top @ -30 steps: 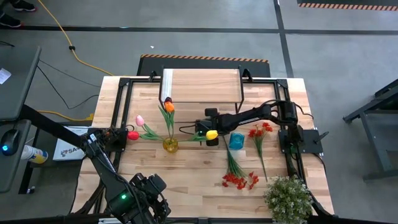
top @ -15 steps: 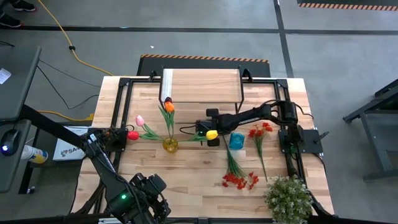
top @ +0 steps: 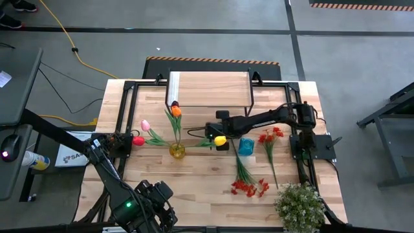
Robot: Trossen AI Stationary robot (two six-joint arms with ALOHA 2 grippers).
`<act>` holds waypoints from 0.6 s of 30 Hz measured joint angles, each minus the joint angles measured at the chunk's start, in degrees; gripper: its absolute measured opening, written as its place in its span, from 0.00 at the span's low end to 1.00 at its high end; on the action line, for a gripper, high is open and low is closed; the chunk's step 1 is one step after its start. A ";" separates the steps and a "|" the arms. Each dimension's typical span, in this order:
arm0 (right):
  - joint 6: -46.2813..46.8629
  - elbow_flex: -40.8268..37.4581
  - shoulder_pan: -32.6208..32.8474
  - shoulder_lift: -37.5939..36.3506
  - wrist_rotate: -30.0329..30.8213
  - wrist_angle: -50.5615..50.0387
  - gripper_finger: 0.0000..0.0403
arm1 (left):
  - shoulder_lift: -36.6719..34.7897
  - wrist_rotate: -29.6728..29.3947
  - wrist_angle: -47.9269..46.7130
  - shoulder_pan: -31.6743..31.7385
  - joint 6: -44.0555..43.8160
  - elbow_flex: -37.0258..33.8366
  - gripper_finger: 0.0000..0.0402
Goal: Pick and place flowers into a vace then onto a shelf
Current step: Put the purple flowers into the blue vase
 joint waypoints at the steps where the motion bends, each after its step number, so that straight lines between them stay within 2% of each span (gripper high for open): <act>1: 0.15 0.00 0.00 -0.27 -0.11 -0.39 0.00 | 0.00 0.00 0.01 0.00 0.05 0.00 0.91; 8: 1.14 0.00 0.00 -1.52 0.34 -3.08 0.00 | 0.00 -0.02 0.02 0.00 0.97 0.00 0.91; 14: 1.28 0.00 -0.12 -1.52 -2.84 -1.32 0.00 | 0.00 0.00 0.05 0.00 1.03 0.00 0.91; 18: 1.12 0.00 -1.08 -1.54 -6.99 -0.54 0.00 | 0.00 0.00 0.03 0.00 1.04 0.00 0.91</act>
